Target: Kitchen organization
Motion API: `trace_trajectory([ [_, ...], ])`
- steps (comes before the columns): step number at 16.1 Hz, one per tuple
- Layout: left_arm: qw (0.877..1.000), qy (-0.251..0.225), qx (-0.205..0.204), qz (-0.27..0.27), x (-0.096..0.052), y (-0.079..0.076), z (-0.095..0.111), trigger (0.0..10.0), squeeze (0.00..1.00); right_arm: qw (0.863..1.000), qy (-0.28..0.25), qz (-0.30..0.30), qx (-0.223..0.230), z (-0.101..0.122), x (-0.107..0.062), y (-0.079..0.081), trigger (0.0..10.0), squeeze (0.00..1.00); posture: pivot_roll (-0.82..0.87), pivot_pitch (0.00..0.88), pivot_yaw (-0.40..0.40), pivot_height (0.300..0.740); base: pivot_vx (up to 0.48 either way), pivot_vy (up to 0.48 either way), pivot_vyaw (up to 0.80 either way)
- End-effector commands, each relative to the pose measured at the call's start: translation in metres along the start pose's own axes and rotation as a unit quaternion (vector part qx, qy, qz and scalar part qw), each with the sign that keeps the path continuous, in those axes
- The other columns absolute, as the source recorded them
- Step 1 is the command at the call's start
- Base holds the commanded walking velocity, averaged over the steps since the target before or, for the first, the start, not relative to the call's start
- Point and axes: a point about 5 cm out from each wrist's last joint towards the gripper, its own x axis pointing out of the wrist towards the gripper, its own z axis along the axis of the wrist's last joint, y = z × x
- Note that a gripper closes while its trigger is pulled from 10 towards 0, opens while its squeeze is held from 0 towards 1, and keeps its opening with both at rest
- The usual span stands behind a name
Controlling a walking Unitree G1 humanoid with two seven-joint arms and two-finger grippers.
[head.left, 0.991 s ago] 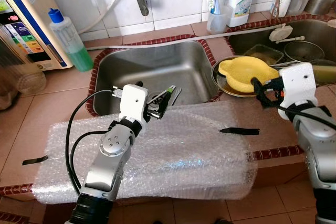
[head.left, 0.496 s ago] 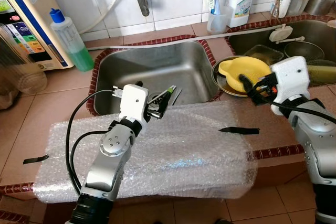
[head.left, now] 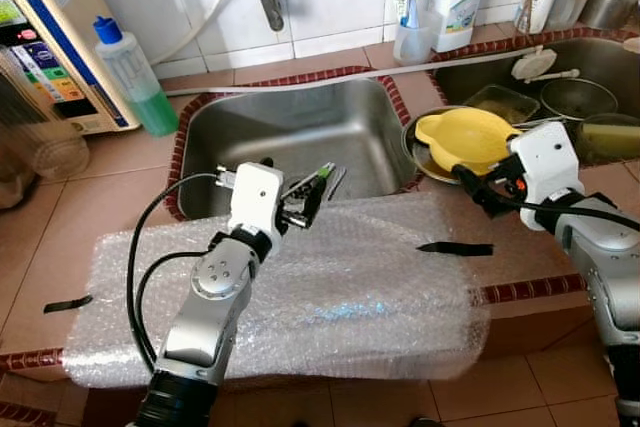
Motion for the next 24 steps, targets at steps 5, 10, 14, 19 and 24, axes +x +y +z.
trace_trajectory([
  [5,1.000,0.003,0.005,0.007,-0.004,0.004,0.001,10.0,0.00,1.000,0.001,0.020,0.018,-0.006,0.003,-0.001,0.0,0.00,-0.34,0.178,0.151,0.740,0.000,0.000,0.00],
  [10,1.000,0.003,0.007,0.009,-0.004,0.004,0.001,10.0,0.00,0.999,-0.003,0.038,0.020,-0.005,0.008,0.002,0.0,0.00,-0.34,0.178,0.147,0.740,0.000,0.000,0.00],
  [14,1.000,0.004,0.010,0.014,-0.004,0.006,0.001,10.0,0.00,0.999,-0.015,0.044,0.022,-0.003,0.009,0.002,0.0,0.00,-0.33,0.177,0.146,0.740,0.000,0.000,0.00],
  [19,1.000,0.007,0.018,0.022,-0.004,0.008,0.000,10.0,0.00,0.998,-0.032,0.045,0.023,0.001,0.008,0.003,0.0,0.00,-0.34,0.174,0.146,0.740,0.000,0.000,0.00],
  [24,0.999,0.011,0.023,0.034,-0.003,0.012,-0.001,10.0,0.00,0.998,-0.046,0.044,0.021,0.007,0.008,0.002,0.0,0.00,-0.34,0.170,0.145,0.740,0.000,0.000,0.00],
])
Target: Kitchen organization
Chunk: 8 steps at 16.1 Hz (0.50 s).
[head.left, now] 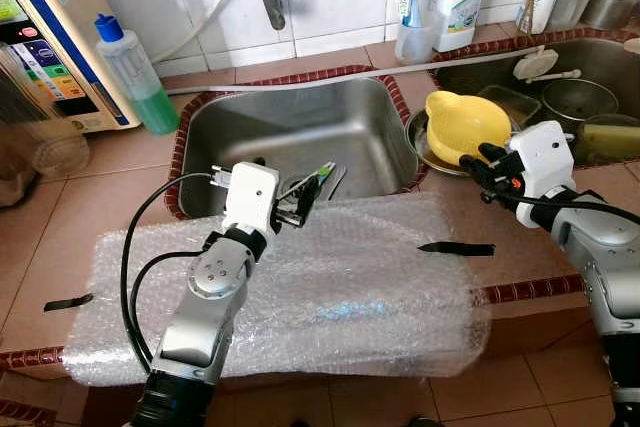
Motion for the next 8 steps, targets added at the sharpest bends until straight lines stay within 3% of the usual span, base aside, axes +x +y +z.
trace_trajectory([
  [1,1.000,0.006,0.009,0.014,-0.0020,0.0066,-0.0011,10.0,0.00,1.000,-0.021,0.002,-0.004,0.0093,0.0010,0.0003,0.0,0.00,-0.34,0.169,0.145,0.740,0.000,0.000,0.00],
  [8,1.000,0.010,0.009,0.018,-0.0025,0.0078,-0.0025,10.0,0.00,0.999,-0.032,-0.005,-0.005,0.0143,0.0019,-0.0007,0.0,0.00,-0.34,0.170,0.146,0.740,0.000,0.000,0.00],
])
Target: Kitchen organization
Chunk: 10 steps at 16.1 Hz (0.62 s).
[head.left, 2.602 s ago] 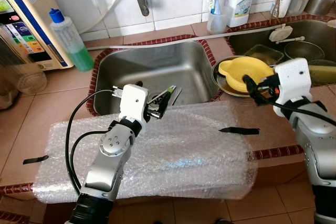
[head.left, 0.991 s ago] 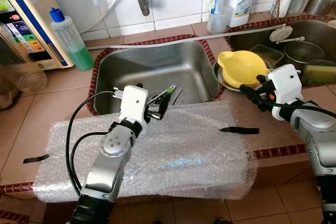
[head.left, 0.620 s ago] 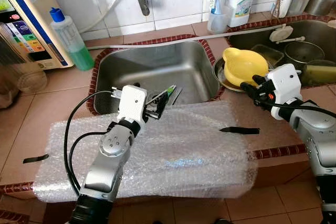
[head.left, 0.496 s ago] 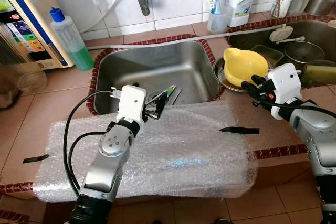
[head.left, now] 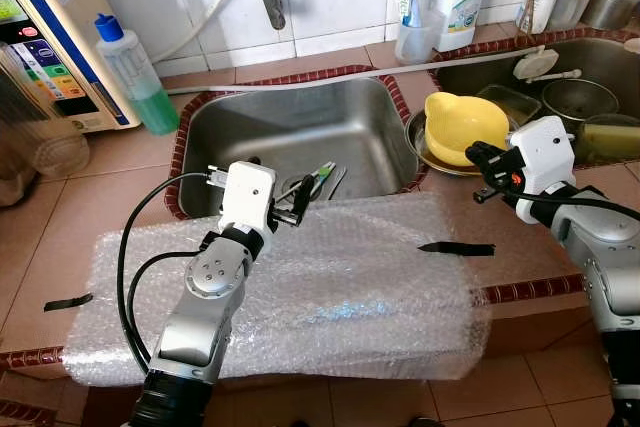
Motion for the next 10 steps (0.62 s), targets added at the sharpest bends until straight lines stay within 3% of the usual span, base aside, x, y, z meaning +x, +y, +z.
trace_trajectory([
  [1,1.000,0.009,0.004,0.006,-0.002,0.004,-0.002,10.0,0.00,1.000,-0.027,-0.004,-0.003,0.012,0.001,0.000,0.0,0.00,-0.34,0.171,0.147,0.740,0.000,0.000,0.00],
  [7,0.999,-0.003,-0.015,-0.042,0.000,-0.007,0.002,10.0,0.00,0.999,-0.043,-0.011,-0.024,0.023,-0.002,0.002,0.0,0.00,-0.35,0.172,0.153,0.740,0.000,0.000,0.00],
  [8,0.998,-0.007,-0.019,-0.053,0.001,-0.008,0.004,10.0,0.00,0.998,-0.040,-0.014,-0.038,0.024,-0.001,-0.001,7.6,0.00,-0.35,0.171,0.152,0.740,0.000,0.000,0.00],
  [9,0.998,-0.009,-0.022,-0.058,0.001,-0.009,0.004,10.0,0.00,0.998,-0.039,-0.017,-0.045,0.024,-0.001,-0.002,7.6,0.00,-0.35,0.171,0.152,0.740,0.000,0.000,0.00],
  [10,0.997,-0.012,-0.024,-0.068,0.002,-0.011,0.006,10.0,0.00,0.998,-0.036,-0.026,-0.052,0.024,-0.001,-0.005,10.0,0.00,-0.35,0.170,0.151,0.740,0.000,0.000,0.00],
])
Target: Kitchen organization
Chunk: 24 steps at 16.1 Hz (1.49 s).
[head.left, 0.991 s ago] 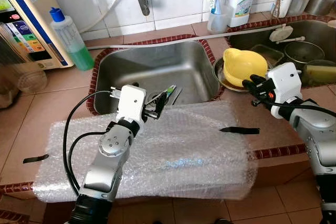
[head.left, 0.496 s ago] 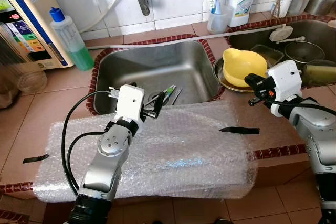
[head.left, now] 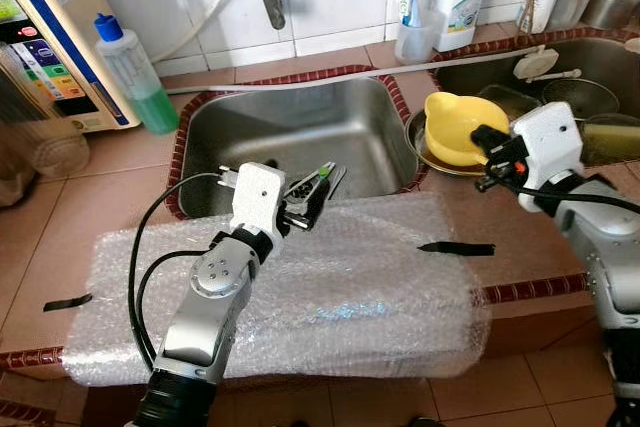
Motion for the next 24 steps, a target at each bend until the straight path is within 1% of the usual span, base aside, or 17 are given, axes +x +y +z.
trace_trajectory([
  [1,1.000,-0.010,-0.001,-0.020,0.000,-0.001,0.006,10.0,0.00,1.000,-0.006,-0.012,-0.010,0.004,0.001,-0.005,10.0,0.06,-0.35,0.170,0.150,0.740,0.000,0.000,0.00],
  [2,0.999,-0.013,-0.004,-0.035,0.001,-0.003,0.007,10.0,0.00,1.000,0.000,-0.019,-0.010,0.003,0.001,-0.007,10.0,1.00,-0.35,0.169,0.150,0.740,0.000,0.000,0.00],
  [3,0.996,-0.019,-0.019,-0.082,0.000,-0.013,0.010,10.0,0.00,0.999,0.012,-0.030,-0.016,0.000,0.002,-0.010,10.0,1.00,-0.35,0.168,0.149,0.740,0.000,0.000,0.00],
  [4,0.995,-0.020,-0.022,-0.091,-0.001,-0.015,0.010,10.0,0.00,0.999,0.015,-0.034,-0.019,-0.001,0.001,-0.011,10.0,1.00,-0.35,0.168,0.149,0.740,0.000,0.000,0.00],
  [5,0.994,-0.019,-0.014,-0.107,-0.001,-0.019,0.010,10.0,0.00,0.999,0.022,-0.039,-0.023,-0.003,0.002,-0.013,10.0,1.00,-0.35,0.167,0.149,0.740,0.000,0.000,0.00],
  [7,0.994,-0.019,-0.017,-0.106,0.000,-0.019,0.010,10.0,0.00,0.998,0.032,-0.056,-0.027,-0.006,0.002,-0.018,10.0,1.00,-0.35,0.167,0.150,0.740,0.000,0.000,0.00],
  [9,0.994,-0.019,-0.017,-0.106,0.001,-0.018,0.010,10.0,0.00,0.998,0.027,-0.055,-0.026,-0.002,0.005,-0.020,10.0,1.00,-0.35,0.167,0.150,0.740,0.000,0.000,0.00],
  [11,0.994,-0.019,-0.016,-0.107,0.001,-0.018,0.010,10.0,0.00,0.999,0.005,-0.039,-0.021,0.008,0.009,-0.017,10.0,1.00,-0.35,0.165,0.150,0.740,0.000,0.000,0.00],
  [13,0.994,-0.019,-0.015,-0.104,0.001,-0.018,0.010,10.0,0.00,0.999,-0.021,-0.038,-0.022,0.015,0.012,-0.016,10.0,1.00,-0.35,0.163,0.147,0.740,0.000,0.000,0.00],
  [15,0.994,-0.018,-0.016,-0.103,0.000,-0.019,0.009,10.0,0.00,0.999,-0.031,-0.032,-0.011,0.018,0.013,-0.014,10.0,1.00,-0.35,0.163,0.147,0.740,0.000,0.000,0.00],
  [16,0.994,-0.017,-0.016,-0.103,-0.001,-0.019,0.009,10.0,0.00,0.999,-0.028,-0.029,-0.006,0.017,0.015,-0.013,10.0,1.00,-0.35,0.163,0.147,0.740,0.000,0.000,0.00],
  [18,0.995,-0.012,-0.013,-0.102,0.000,-0.020,0.007,10.0,0.00,1.000,-0.022,-0.005,0.016,0.015,0.024,-0.003,10.0,1.00,-0.35,0.162,0.145,0.740,0.000,0.000,0.00],
  [20,0.995,-0.008,-0.010,-0.100,0.000,-0.019,0.005,10.0,0.00,1.000,-0.013,0.012,0.020,0.010,0.031,0.005,10.0,1.00,-0.35,0.162,0.146,0.740,0.000,0.000,0.00],
  [24,0.995,-0.006,-0.009,-0.098,-0.001,-0.018,0.005,10.0,0.00,0.999,-0.001,0.032,0.030,0.004,0.037,0.017,10.0,1.00,-0.34,0.163,0.147,0.740,0.000,0.000,0.00],
])
